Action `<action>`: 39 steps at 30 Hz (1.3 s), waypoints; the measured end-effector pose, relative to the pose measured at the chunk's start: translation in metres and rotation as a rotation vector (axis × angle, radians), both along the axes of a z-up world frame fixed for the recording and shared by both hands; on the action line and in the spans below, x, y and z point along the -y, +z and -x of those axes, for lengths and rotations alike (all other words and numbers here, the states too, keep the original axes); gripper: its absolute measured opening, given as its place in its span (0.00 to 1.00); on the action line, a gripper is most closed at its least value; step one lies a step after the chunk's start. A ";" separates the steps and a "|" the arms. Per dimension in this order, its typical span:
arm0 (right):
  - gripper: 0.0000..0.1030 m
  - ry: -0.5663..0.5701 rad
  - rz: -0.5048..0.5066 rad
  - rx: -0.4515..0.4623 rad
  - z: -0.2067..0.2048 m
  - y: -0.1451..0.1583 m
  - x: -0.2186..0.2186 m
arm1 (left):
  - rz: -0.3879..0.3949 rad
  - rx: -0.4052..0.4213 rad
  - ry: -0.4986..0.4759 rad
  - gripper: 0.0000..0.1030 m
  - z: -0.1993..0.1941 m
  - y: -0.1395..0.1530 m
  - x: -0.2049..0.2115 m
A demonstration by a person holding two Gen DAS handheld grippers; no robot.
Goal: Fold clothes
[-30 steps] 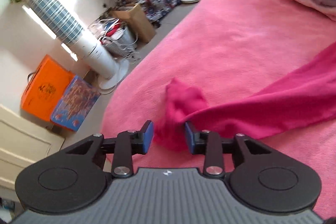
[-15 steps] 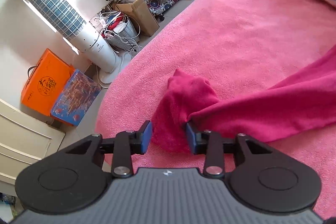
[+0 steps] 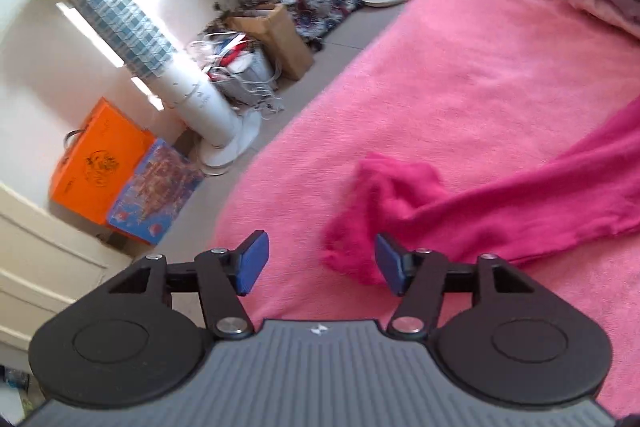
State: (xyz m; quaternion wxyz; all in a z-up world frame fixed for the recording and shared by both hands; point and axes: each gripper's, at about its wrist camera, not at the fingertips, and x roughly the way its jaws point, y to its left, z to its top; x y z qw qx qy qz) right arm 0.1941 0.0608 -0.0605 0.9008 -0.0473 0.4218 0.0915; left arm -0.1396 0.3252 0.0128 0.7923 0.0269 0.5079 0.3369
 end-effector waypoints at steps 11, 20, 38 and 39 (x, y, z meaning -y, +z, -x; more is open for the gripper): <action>0.71 0.101 0.179 0.144 0.091 0.051 -0.010 | 0.131 -0.032 -0.168 0.66 -0.007 -0.043 -0.017; 0.71 0.059 0.163 0.068 0.124 0.053 0.009 | 0.370 0.292 0.074 0.05 0.010 -0.017 -0.050; 0.52 1.026 0.119 0.189 0.304 0.036 -0.205 | 0.345 0.263 0.156 0.54 0.021 -0.017 -0.077; 0.43 1.058 0.159 0.191 0.310 0.028 -0.217 | 0.357 0.240 0.133 0.64 0.014 -0.022 -0.077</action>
